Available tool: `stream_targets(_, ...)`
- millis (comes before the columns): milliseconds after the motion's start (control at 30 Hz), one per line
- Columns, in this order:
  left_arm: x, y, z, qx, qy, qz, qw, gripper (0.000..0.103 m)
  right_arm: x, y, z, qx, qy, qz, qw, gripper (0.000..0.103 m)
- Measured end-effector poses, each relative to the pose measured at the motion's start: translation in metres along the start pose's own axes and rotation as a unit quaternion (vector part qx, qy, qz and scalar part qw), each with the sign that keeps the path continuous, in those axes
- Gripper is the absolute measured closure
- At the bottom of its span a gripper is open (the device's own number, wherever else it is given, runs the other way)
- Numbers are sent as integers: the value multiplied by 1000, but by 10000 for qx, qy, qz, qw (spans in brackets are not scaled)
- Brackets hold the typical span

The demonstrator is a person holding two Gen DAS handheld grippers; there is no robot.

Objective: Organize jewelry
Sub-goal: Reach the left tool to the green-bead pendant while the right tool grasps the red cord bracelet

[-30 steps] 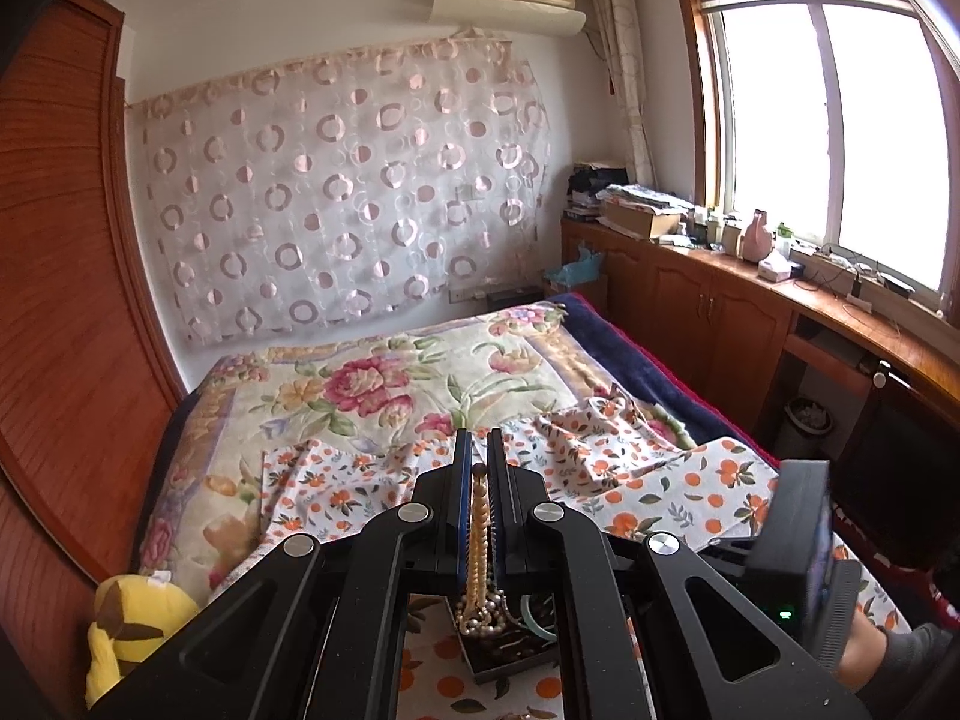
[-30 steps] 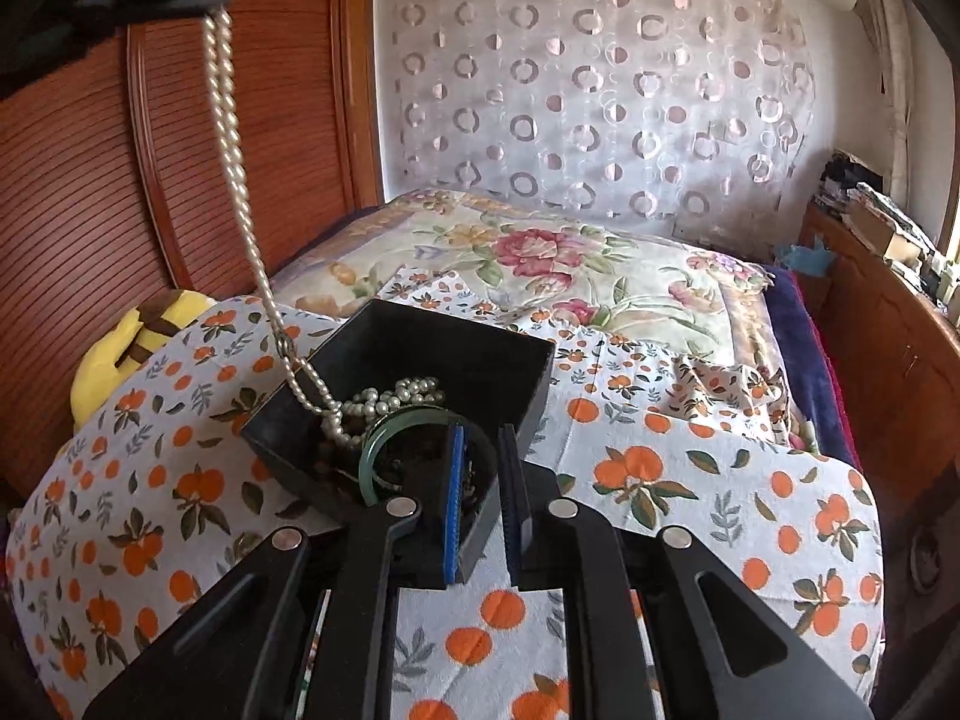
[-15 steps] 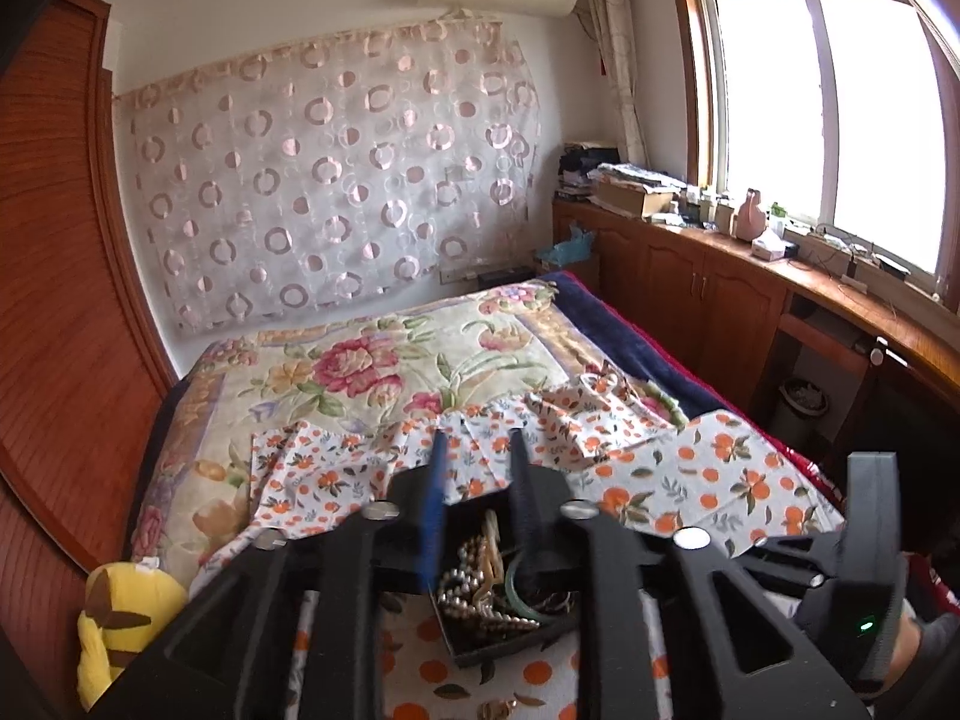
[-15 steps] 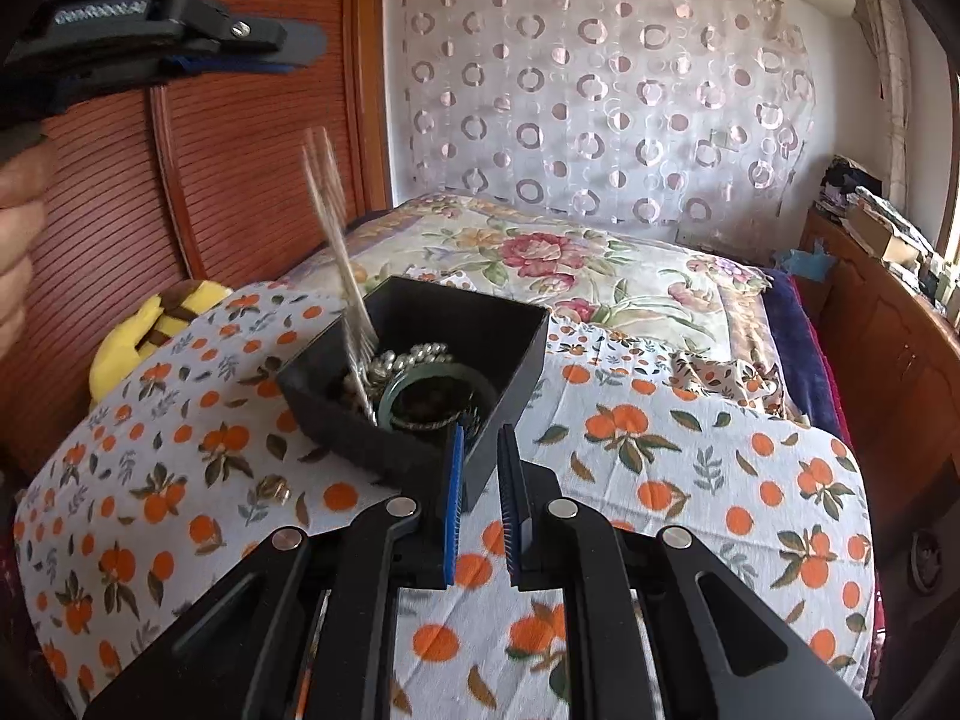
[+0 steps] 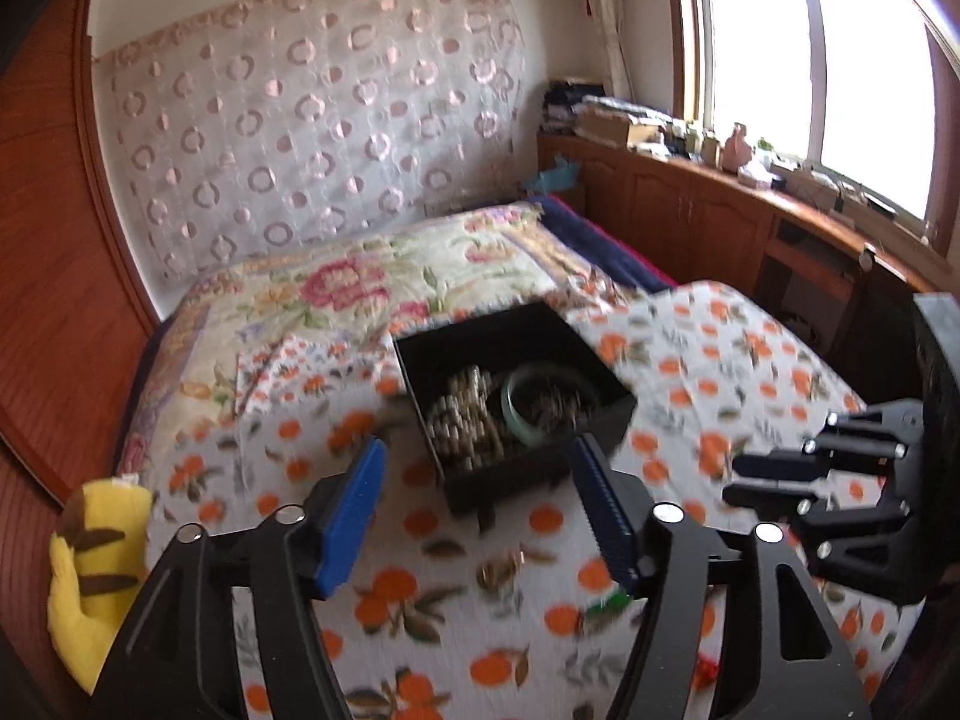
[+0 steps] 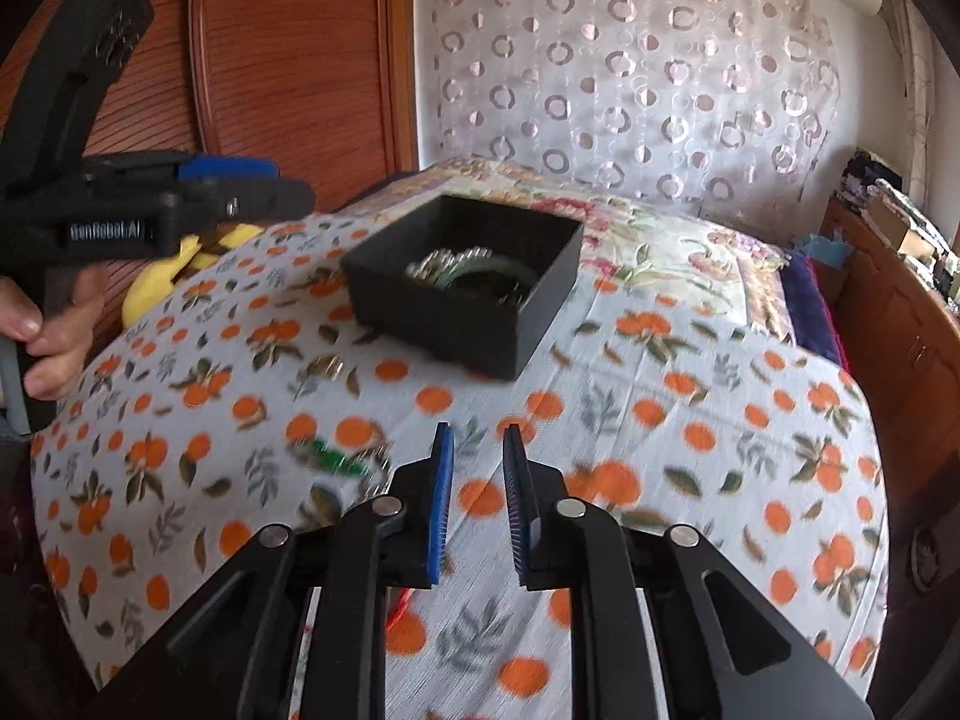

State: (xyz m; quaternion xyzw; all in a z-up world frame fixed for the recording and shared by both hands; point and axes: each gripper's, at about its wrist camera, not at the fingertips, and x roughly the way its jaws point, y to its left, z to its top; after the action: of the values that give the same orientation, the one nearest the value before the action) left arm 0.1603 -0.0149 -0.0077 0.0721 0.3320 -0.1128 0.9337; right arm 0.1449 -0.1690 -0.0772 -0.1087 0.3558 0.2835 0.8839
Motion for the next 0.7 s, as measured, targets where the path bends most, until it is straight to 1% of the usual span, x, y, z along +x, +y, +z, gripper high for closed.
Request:
stream_targets(233, 16, -3, -43, 24, 426, -173, 9989, 32, 3, 21, -17, -222, 371, 267, 9987, 84)
stream_targets(433, 30, -2, -65, -34, 739, -271, 9969, 31, 14, 28, -30, -430, 741, 298, 9959, 84)
stream_targets(533, 36, -4, -71, -49, 834, -314, 9960, 31, 13, 29, -34, -463, 759, 291, 9956, 84)
stream_targets(567, 37, -4, -73, -50, 860, -323, 9958, 31, 12, 28, -35, -470, 763, 304, 9955, 87)
stream_targets(600, 38, -4, -74, -52, 881, -332, 9955, 31, 11, 28, -37, -497, 766, 354, 9952, 94)
stream_targets(633, 40, -5, -75, -59, 908, -352, 9952, 31, 9, 29, -39, -533, 770, 421, 9947, 96)
stream_targets(700, 42, -7, -77, -66, 946, -379, 9948, 31, 2, 30, -44, -553, 750, 435, 9947, 97)
